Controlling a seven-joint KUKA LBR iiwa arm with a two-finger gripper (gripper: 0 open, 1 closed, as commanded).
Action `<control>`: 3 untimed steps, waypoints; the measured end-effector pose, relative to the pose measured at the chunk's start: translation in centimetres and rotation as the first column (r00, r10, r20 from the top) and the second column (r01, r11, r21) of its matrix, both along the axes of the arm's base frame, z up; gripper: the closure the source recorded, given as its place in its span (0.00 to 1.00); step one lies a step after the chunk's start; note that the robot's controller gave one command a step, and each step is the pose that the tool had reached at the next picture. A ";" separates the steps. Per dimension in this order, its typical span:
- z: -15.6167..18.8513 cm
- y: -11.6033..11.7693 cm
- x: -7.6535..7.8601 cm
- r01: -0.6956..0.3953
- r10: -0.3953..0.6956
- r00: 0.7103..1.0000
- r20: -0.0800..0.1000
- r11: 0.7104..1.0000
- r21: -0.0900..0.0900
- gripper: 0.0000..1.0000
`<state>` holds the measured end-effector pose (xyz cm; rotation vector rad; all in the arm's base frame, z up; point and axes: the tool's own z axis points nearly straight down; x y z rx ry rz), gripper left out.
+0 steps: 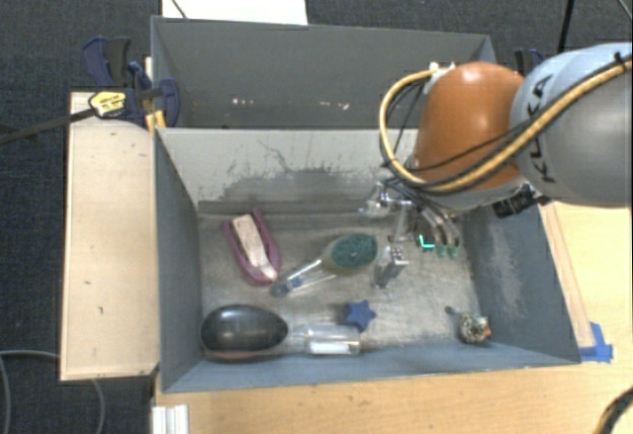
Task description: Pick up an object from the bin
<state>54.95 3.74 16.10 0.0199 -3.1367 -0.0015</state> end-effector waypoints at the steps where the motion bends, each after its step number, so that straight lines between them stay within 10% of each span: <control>1: -8.8 2.6 3.7 -0.336 0.336 0.942 0.010 0.942 -0.001 0.00; 3: -6.0 5.0 3.9 -0.567 0.567 0.823 0.013 0.824 -0.003 0.00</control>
Offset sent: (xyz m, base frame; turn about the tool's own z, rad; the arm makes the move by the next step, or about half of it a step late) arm 0.0348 0.0251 -0.0910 -0.3433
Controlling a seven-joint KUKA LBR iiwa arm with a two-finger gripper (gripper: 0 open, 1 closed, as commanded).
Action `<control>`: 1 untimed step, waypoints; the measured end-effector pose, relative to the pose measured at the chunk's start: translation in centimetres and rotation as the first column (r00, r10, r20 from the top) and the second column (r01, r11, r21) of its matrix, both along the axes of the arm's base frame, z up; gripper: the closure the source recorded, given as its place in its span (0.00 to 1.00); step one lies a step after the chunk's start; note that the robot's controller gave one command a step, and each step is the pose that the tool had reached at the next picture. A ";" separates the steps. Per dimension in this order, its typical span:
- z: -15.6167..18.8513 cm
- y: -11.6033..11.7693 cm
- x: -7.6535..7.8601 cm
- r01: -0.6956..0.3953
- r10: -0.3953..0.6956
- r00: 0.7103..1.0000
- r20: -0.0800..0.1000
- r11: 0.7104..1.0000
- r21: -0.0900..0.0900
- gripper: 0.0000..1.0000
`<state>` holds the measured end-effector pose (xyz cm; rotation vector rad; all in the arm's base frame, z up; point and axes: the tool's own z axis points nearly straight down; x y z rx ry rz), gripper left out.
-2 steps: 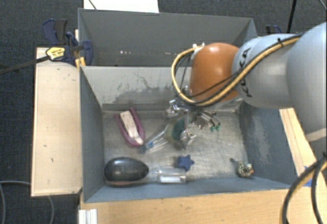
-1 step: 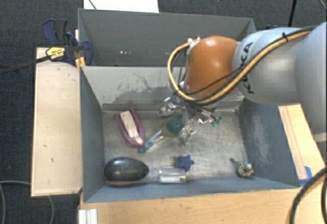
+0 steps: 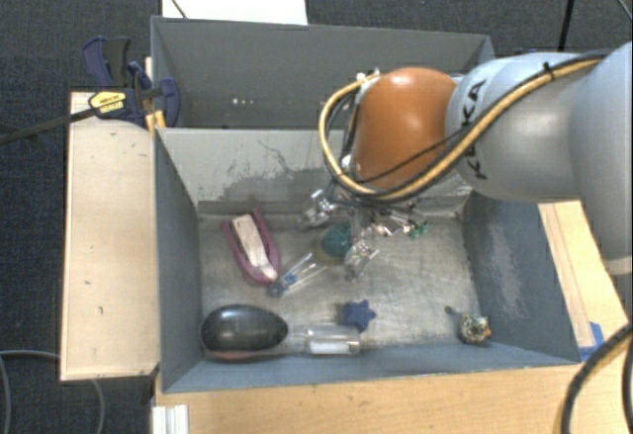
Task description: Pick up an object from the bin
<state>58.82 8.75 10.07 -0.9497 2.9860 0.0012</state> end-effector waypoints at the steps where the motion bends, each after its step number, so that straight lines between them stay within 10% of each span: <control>1: -2.8 0.6 0.1 -0.062 0.062 0.998 -0.002 0.998 -0.001 0.00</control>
Offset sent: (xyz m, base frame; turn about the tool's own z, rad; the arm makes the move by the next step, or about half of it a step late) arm -0.0008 0.0060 -0.0307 -0.0659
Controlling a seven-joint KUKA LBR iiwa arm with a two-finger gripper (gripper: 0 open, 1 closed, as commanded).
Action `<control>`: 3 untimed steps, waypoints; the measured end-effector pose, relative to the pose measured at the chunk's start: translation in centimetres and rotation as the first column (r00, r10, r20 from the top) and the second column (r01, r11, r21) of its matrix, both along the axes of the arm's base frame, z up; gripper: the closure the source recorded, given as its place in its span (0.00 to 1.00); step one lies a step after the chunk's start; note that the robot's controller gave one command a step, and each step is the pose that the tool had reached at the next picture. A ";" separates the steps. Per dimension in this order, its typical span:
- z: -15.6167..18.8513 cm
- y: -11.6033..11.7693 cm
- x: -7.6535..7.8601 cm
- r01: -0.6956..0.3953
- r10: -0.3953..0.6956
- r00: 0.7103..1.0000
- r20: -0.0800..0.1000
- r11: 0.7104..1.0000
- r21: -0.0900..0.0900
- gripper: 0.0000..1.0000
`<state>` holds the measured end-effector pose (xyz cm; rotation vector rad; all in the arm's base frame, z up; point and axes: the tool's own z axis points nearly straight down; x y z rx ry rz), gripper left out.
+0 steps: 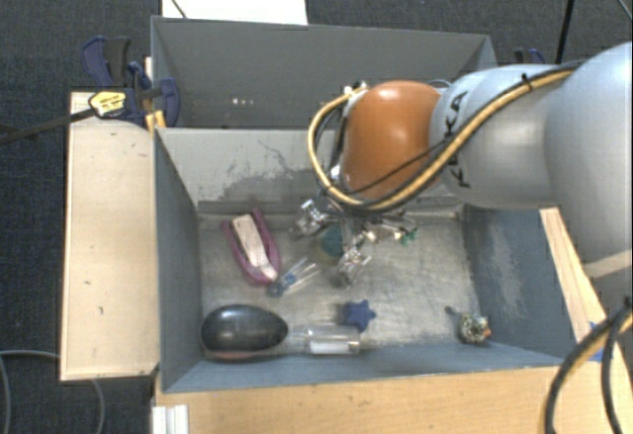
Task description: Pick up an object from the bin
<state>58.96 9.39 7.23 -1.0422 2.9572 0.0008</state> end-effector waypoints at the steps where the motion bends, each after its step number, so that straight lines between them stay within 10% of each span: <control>1: 0.1 0.0 0.1 0.006 -0.006 1.000 0.000 1.000 0.001 0.00; 2: 0.3 0.0 0.3 0.009 -0.009 1.000 0.003 1.000 0.001 1.00; 3: 11.5 0.1 0.5 0.017 -0.017 1.000 0.006 1.000 0.000 1.00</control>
Offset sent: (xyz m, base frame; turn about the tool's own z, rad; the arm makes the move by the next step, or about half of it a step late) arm 0.0000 0.0000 0.0000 0.0000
